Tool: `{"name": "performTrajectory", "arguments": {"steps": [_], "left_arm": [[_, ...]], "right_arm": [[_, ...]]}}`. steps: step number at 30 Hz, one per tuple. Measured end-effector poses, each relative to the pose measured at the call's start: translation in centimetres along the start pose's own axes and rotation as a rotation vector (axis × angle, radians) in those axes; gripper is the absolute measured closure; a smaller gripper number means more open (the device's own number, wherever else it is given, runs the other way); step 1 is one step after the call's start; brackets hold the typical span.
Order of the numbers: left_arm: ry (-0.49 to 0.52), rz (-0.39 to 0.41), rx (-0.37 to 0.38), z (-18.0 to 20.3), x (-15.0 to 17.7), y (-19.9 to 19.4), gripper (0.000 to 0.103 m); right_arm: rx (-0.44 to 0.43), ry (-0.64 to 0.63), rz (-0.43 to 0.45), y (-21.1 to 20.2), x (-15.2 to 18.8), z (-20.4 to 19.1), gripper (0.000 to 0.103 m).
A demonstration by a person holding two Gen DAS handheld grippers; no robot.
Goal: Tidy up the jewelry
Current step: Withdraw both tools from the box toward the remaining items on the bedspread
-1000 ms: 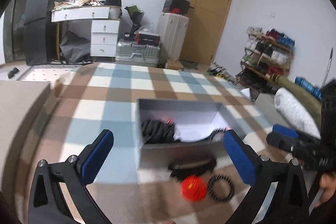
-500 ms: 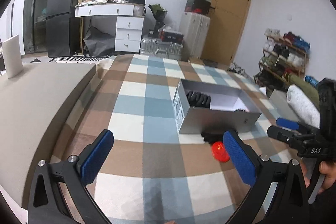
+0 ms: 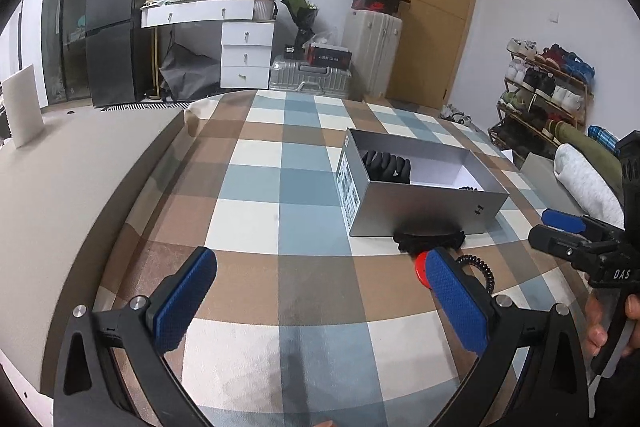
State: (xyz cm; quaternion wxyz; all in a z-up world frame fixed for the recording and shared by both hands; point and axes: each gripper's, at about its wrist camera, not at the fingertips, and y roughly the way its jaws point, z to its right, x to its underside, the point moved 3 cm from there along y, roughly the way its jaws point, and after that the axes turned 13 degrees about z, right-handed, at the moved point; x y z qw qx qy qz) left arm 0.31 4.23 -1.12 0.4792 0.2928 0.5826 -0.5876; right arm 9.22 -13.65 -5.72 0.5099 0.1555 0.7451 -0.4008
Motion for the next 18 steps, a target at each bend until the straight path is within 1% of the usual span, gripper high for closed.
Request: {"name": "performTrajectory", "arguments": {"steps": [18], "left_arm": [[0.010,-0.013,-0.006,0.35,-0.01,0.00,0.001]], "right_arm": [[0.027,0.022,-0.022,-0.25,0.31,0.77,0.000]]}}
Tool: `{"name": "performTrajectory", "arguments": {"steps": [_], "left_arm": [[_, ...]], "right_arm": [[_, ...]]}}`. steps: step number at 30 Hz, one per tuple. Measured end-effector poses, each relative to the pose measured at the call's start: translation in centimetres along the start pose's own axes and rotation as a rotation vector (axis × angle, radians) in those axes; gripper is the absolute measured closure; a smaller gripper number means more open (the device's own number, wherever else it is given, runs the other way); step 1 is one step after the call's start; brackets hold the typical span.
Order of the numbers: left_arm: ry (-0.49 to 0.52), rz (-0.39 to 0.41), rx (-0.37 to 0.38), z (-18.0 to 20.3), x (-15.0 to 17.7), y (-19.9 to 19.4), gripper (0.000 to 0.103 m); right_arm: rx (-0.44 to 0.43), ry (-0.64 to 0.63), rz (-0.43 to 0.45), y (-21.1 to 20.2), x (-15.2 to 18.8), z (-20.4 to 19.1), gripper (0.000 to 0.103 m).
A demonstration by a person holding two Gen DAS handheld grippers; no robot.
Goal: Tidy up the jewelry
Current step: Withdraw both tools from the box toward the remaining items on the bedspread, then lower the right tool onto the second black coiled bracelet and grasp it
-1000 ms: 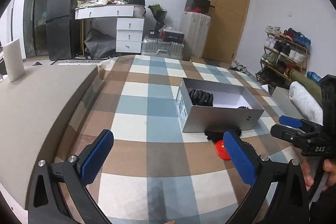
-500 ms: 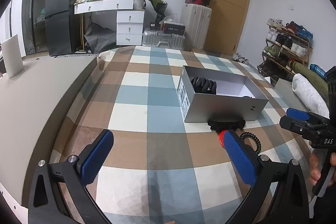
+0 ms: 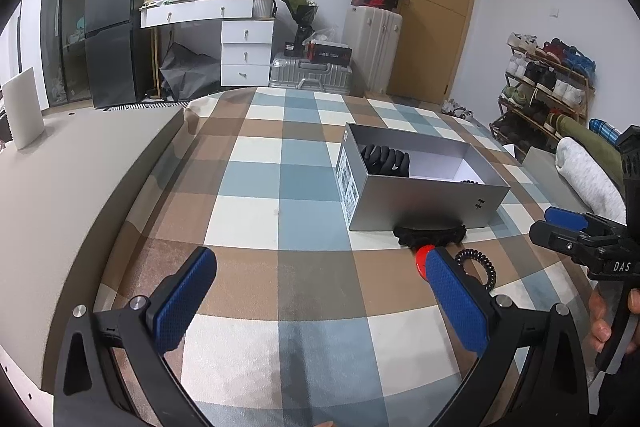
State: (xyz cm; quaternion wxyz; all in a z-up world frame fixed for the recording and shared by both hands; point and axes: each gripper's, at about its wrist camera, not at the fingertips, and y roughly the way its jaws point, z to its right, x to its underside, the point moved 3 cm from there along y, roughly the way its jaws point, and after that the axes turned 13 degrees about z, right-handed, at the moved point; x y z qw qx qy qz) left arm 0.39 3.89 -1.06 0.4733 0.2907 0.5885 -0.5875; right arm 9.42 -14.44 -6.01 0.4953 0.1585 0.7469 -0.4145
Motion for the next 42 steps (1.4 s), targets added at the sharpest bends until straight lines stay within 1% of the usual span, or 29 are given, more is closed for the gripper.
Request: {"name": "performTrajectory", "arguments": {"steps": [7,10,15,18,20,22,24,25,27,30,32,35,40,42], "left_arm": [[0.018,-0.021,-0.009,0.5,0.3,0.2,0.001],[0.028,-0.032,-0.001,0.9,0.7,0.5,0.001],[0.035,-0.046,0.005,1.1,1.1,0.7,0.001],[0.031,-0.057,0.011,1.1,1.2,0.8,0.001],[0.023,-0.066,0.018,1.1,1.3,0.9,0.001],[0.025,-0.068,0.020,1.2,1.4,1.0,0.001],[0.028,-0.069,0.015,1.1,1.4,1.0,0.001],[0.025,-0.070,0.017,1.1,1.4,0.9,0.001],[0.020,-0.067,0.016,1.0,1.3,0.8,0.001],[0.011,-0.069,0.011,0.8,1.2,0.9,0.001],[0.008,-0.067,0.018,0.8,1.2,0.9,0.001],[0.016,-0.069,0.018,0.9,1.2,1.0,0.001],[0.001,-0.083,0.034,0.9,1.3,1.2,0.001],[-0.003,-0.088,0.040,0.9,1.4,1.4,0.001]], "right_arm": [[0.012,0.002,-0.023,0.2,0.2,0.2,0.000],[0.023,0.010,-0.037,0.4,0.4,0.5,0.000],[0.041,0.052,-0.084,1.3,1.1,1.6,0.000],[0.025,0.055,-0.110,1.8,1.7,1.6,0.001],[0.010,0.035,-0.130,2.0,2.1,1.3,0.002],[0.002,0.023,-0.144,2.3,2.4,0.9,0.008],[-0.003,-0.003,-0.156,2.7,2.8,0.4,0.024],[0.002,-0.016,-0.168,2.9,3.1,0.2,0.027],[-0.008,-0.025,-0.182,3.2,3.5,-0.1,0.045],[0.009,-0.065,-0.188,3.6,3.7,-0.7,0.059],[0.005,-0.084,-0.191,3.7,3.7,-0.9,0.065],[0.022,-0.126,-0.195,3.9,3.7,-1.4,0.070],[0.018,-0.163,-0.202,4.3,3.8,-1.9,0.073],[0.007,-0.188,-0.204,4.3,3.9,-2.4,0.085]]}}
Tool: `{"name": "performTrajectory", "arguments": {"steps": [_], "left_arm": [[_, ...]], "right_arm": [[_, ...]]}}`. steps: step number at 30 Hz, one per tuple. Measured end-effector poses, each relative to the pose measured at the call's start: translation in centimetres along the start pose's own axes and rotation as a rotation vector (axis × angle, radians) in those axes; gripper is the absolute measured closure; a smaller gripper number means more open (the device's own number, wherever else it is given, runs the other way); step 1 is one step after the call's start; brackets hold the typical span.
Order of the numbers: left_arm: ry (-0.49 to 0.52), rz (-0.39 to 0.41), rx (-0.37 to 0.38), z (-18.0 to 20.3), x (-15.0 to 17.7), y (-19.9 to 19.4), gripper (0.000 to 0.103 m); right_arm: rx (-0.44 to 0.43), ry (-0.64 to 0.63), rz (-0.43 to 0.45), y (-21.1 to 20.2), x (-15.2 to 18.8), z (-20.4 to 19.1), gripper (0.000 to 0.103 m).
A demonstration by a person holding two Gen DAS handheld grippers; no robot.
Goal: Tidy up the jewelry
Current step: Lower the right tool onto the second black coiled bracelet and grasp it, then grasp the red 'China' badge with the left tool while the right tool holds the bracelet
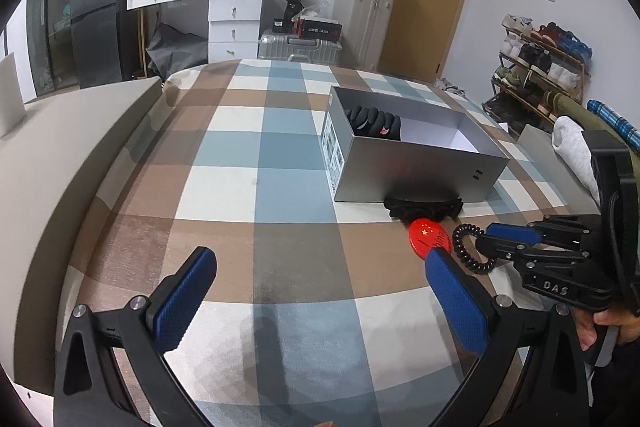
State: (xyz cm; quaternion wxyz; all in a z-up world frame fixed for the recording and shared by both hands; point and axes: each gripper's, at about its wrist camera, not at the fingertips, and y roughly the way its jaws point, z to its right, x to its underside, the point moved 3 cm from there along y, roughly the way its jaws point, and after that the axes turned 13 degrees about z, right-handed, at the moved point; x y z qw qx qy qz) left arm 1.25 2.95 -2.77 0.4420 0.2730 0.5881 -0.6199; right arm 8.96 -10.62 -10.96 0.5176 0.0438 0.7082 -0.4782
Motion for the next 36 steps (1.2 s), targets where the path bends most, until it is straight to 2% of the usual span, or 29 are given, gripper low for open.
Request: {"name": "performTrajectory", "arguments": {"steps": [3,6,14,23,28,32,36], "left_arm": [[-0.006,-0.005,0.001,0.0,0.0,0.0,0.001],[-0.003,-0.008,0.001,0.0,0.0,0.0,0.001],[0.020,-0.037,0.025,1.2,0.2,0.5,0.001],[0.101,-0.133,0.097,4.5,1.0,2.7,0.002],[0.181,-0.195,0.117,7.0,1.1,4.7,0.003],[0.229,-0.231,0.133,8.1,1.5,5.6,0.010],[0.265,-0.233,0.131,8.6,1.5,5.9,0.014]], "right_arm": [[0.003,-0.049,0.004,0.2,-0.1,-0.9,0.095],[0.005,-0.065,0.012,0.2,-0.1,-1.1,0.095],[-0.046,0.024,0.129,-3.1,-1.3,0.8,0.095],[-0.064,0.095,0.189,-4.7,-1.7,2.3,0.095],[-0.078,0.127,0.195,-4.8,-1.6,2.7,0.095],[-0.090,0.132,0.199,-4.9,-1.6,2.6,0.095],[-0.096,0.142,0.201,-4.9,-1.5,2.8,0.095]]}}
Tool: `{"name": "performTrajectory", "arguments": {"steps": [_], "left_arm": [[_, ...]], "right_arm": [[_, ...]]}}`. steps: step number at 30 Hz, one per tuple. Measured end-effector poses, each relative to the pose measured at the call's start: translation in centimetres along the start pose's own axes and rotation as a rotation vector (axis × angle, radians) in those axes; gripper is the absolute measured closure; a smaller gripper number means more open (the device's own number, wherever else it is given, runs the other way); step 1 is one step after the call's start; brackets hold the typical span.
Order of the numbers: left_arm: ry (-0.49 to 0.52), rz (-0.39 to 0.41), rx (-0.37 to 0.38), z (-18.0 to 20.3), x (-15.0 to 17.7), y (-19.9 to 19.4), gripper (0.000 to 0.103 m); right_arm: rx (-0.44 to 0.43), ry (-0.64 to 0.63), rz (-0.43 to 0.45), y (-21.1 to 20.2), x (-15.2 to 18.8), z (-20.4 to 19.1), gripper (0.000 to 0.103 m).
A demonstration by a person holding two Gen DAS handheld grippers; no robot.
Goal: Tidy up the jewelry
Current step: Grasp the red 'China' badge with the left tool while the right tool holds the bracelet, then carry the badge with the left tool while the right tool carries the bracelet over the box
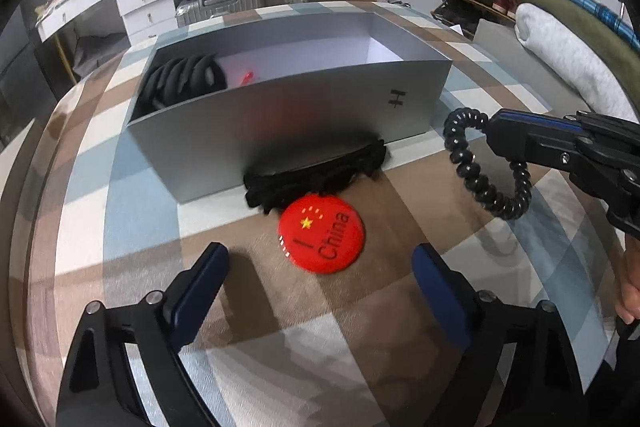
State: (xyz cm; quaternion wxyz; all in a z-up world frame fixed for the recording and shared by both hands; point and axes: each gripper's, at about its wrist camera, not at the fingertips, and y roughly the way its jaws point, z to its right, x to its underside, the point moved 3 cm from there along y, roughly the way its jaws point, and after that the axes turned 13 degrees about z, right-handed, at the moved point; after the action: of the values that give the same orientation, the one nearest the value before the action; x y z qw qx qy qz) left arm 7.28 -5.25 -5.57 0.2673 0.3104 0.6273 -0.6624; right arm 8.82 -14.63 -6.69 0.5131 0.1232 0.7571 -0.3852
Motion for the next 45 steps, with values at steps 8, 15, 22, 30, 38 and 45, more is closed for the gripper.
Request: {"name": "performTrajectory", "arguments": {"steps": [8,15,22,30,38,45], "left_arm": [[0.027,0.030,0.005,0.1,-0.2,-0.4,0.060],[0.027,0.036,0.026,0.1,-0.2,-0.5,0.066],[0.039,0.049,0.062,0.8,0.1,-1.5,0.066],[0.024,0.120,0.089,0.9,-0.9,-3.2,0.066],[-0.028,0.216,0.099,0.0,-2.2,-4.4,0.066],[-0.068,0.301,0.095,-1.2,-3.1,-5.1,0.066]], "right_arm": [[0.003,0.020,0.010,-0.4,-0.2,0.5,0.095],[0.006,0.033,0.014,-0.6,-0.3,0.9,0.095],[0.002,0.031,0.023,-0.7,-0.5,0.7,0.095],[0.013,0.028,0.063,-1.4,-1.1,0.6,0.095],[0.022,0.040,0.103,-1.8,-1.6,0.9,0.095],[0.032,0.056,0.145,-2.4,-2.1,1.1,0.095]]}}
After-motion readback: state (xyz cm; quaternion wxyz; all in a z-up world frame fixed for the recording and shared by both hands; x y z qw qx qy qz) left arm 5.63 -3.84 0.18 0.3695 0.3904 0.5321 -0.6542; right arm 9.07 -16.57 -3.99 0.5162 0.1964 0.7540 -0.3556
